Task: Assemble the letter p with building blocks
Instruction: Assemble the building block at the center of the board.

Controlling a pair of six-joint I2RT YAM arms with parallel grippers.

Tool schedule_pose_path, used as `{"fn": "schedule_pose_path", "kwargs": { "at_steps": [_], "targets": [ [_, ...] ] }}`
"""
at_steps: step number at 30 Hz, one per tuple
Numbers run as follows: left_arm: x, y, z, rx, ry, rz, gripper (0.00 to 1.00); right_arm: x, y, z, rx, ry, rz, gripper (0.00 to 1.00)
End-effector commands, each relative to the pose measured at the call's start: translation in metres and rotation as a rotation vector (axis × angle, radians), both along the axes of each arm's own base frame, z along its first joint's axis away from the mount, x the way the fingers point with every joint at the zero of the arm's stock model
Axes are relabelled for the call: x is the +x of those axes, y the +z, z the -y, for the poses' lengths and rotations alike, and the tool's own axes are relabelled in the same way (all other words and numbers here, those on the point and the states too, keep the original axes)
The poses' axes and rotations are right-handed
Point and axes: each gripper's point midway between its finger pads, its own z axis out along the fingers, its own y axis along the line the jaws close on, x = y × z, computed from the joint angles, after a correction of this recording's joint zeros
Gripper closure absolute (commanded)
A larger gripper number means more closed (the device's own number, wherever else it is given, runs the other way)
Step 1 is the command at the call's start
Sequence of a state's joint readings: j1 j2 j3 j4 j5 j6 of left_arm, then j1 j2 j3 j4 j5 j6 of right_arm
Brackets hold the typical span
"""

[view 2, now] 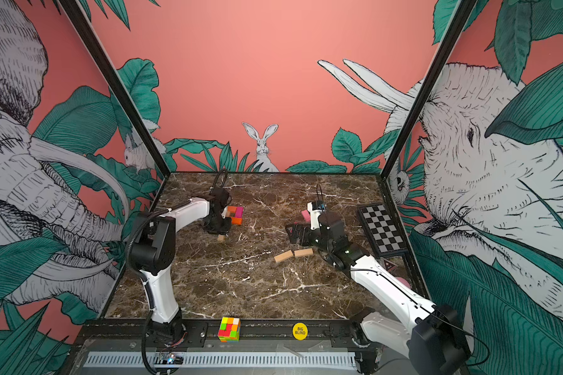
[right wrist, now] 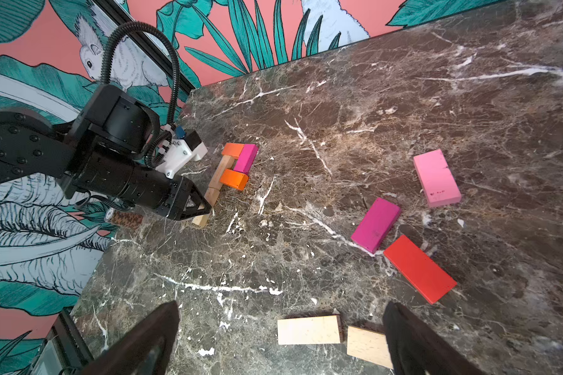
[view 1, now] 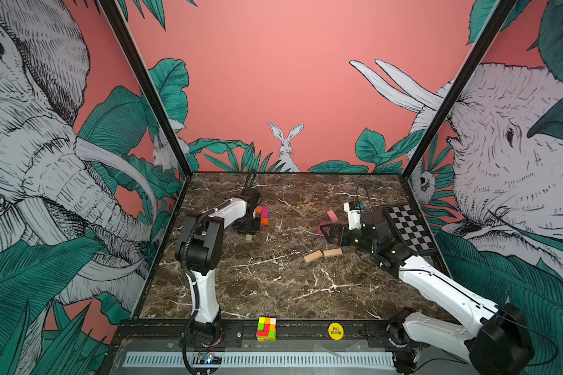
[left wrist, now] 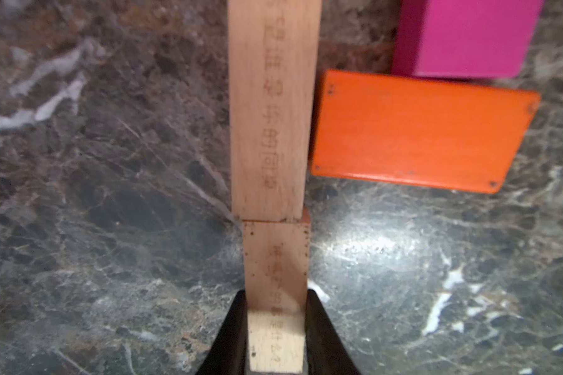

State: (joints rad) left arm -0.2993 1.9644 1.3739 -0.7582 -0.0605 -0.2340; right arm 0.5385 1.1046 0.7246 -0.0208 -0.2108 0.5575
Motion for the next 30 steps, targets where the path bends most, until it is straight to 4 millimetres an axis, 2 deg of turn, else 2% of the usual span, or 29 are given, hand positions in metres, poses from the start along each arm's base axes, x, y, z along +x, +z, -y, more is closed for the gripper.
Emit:
{"fn": "schedule_pose_path", "kwargs": {
  "at_steps": [1,30],
  "targets": [
    [-0.0069,-0.0028,-0.0074,0.019,0.0,-0.035,0.77,0.0048,0.0109,-0.0035,0.02,0.007,0.022,0.02],
    [-0.0092,-0.0067,-0.0091,0.026,-0.009,-0.052,0.74,0.0045,0.0029,-0.0062,0.026,0.015,-0.001,0.02]
  ]
}}
